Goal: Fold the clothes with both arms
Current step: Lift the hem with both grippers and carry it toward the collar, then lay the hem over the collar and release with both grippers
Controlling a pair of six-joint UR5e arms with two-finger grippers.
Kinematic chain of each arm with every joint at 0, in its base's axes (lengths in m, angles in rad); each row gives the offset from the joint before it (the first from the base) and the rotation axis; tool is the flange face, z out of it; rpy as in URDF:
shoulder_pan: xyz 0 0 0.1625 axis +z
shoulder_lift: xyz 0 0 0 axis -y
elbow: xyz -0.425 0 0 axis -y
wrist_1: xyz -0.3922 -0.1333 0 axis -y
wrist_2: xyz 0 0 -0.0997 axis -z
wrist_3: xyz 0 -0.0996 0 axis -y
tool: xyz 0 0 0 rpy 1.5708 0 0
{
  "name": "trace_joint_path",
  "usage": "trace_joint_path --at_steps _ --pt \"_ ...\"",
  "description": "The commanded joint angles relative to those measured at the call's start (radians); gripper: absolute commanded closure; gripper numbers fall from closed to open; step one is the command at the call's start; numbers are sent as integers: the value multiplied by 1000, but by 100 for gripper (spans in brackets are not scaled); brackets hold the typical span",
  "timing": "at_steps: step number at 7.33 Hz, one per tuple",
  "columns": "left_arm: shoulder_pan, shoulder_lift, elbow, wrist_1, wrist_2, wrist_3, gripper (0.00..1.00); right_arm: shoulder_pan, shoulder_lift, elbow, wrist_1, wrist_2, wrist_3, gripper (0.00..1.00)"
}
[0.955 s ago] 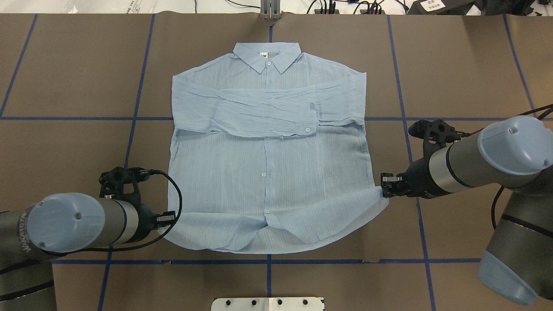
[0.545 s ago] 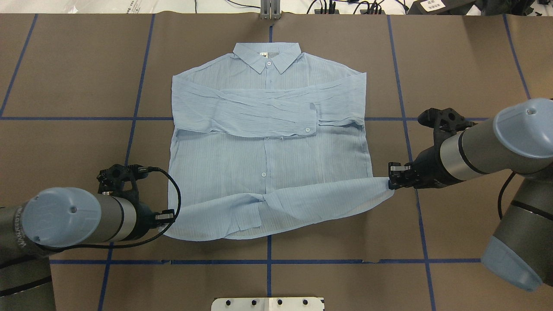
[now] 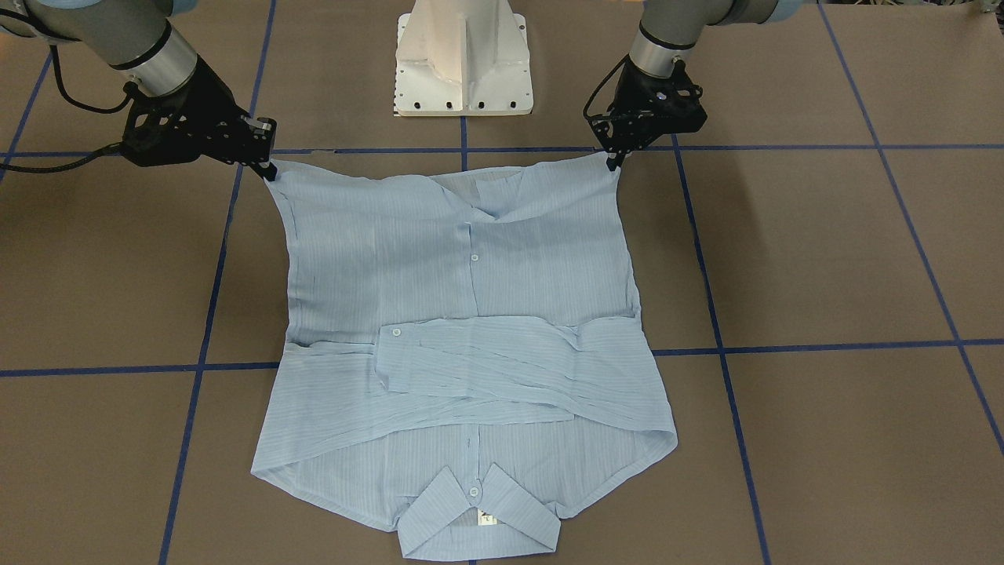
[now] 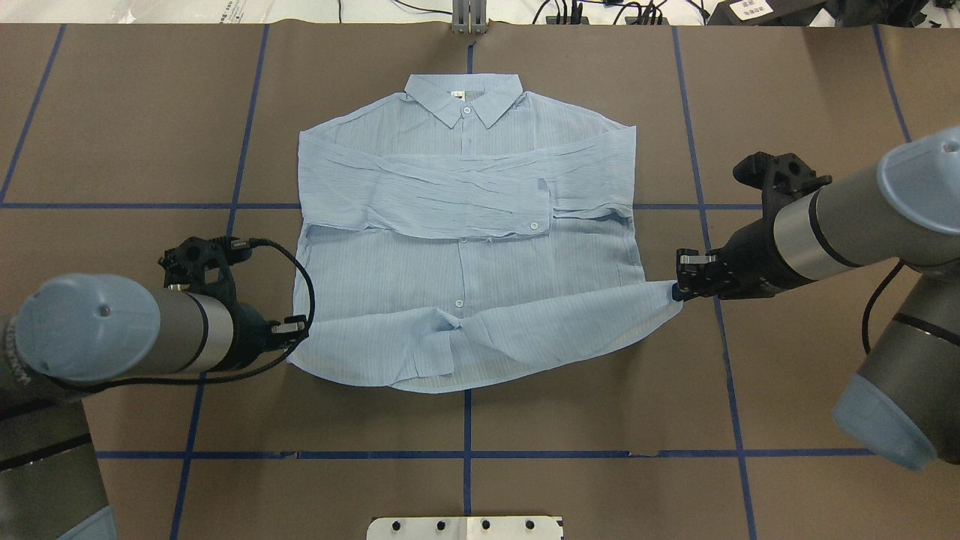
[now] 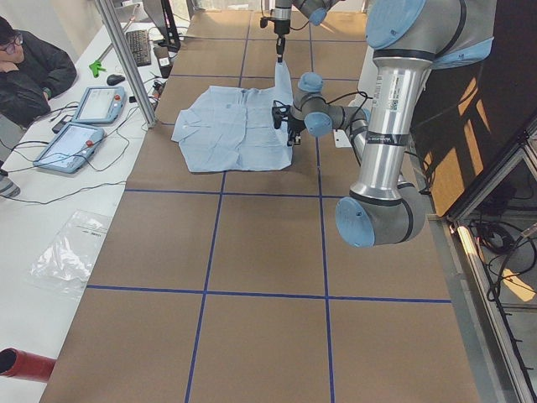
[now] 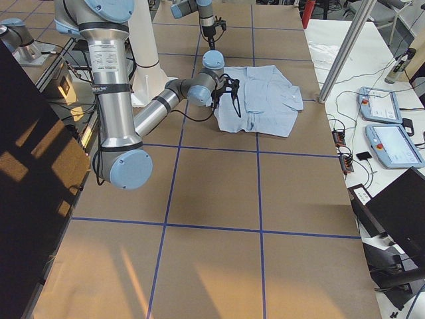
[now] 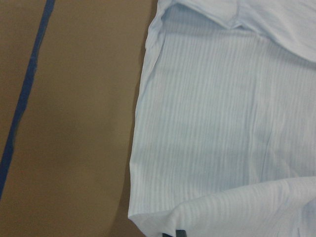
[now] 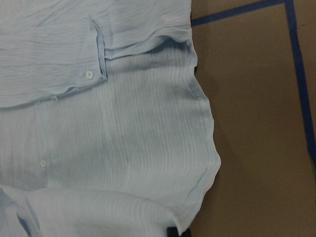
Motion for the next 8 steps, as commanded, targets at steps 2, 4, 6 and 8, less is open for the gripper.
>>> trace_joint_path --at_steps 2,4,6,8 --pt "-244 -74 21 0 -136 151 100 124 123 -81 -5 63 0 100" --pt "-296 -161 135 -3 -136 176 100 195 210 -187 0 69 2 100" --pt "-329 -233 274 -104 -139 181 100 246 333 -347 3 72 -2 100" --pt "-396 -250 370 -178 -170 182 100 275 430 -486 4 70 -21 100"
